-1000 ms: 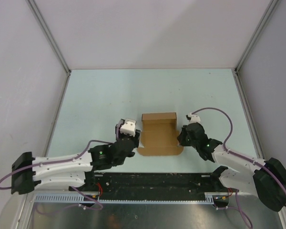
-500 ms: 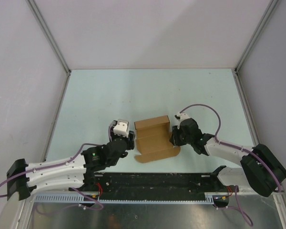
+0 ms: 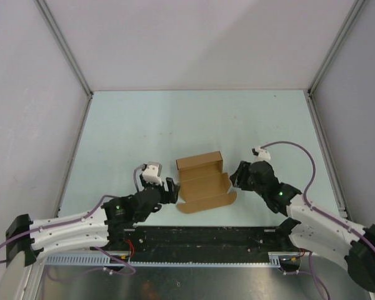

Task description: Fold the paper box

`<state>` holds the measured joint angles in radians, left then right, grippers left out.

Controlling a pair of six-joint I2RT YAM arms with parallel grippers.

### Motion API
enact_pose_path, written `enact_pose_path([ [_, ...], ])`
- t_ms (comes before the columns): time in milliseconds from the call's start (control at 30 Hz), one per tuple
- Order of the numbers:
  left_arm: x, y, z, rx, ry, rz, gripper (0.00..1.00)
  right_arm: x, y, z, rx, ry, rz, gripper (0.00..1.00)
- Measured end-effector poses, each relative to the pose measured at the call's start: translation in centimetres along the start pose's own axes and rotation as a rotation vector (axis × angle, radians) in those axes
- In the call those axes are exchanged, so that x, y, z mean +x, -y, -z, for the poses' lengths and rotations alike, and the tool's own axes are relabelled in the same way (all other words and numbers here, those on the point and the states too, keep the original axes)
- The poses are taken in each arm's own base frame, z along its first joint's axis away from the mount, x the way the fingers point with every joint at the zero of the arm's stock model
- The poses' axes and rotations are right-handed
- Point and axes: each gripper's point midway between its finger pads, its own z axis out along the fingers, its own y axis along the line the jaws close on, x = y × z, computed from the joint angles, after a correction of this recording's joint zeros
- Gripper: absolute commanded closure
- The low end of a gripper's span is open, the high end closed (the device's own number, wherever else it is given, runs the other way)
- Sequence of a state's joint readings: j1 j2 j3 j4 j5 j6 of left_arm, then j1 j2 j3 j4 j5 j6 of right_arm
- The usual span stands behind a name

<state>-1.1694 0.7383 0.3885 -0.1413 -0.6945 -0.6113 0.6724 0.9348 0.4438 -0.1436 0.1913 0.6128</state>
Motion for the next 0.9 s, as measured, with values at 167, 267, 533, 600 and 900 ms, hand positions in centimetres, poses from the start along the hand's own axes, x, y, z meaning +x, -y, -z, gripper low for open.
enact_pose_path([
  [167, 4.6, -1.1, 0.6, 0.025, -0.086, 0.135, 0.22, 2.4, 0.8, 1.8, 0.011, 0.016, -0.138, 0.44],
  [267, 6.4, -1.2, 1.1, 0.047, -0.123, 0.214, 0.21, 4.2, 1.4, 2.4, 0.033, -0.004, -0.185, 0.44],
  [533, 8.6, 0.1, 2.2, 0.108, -0.179, 0.378, 0.21, 7.3, 3.1, 2.2, 0.101, -0.054, -0.253, 0.49],
  [600, 9.2, 0.2, 2.3, 0.113, -0.193, 0.402, 0.21, 8.0, 3.6, 2.0, 0.119, -0.064, -0.26, 0.52],
  [900, 10.4, 0.2, 2.6, 0.115, -0.219, 0.475, 0.21, 8.0, 2.5, 0.7, 0.042, -0.026, -0.32, 0.62],
])
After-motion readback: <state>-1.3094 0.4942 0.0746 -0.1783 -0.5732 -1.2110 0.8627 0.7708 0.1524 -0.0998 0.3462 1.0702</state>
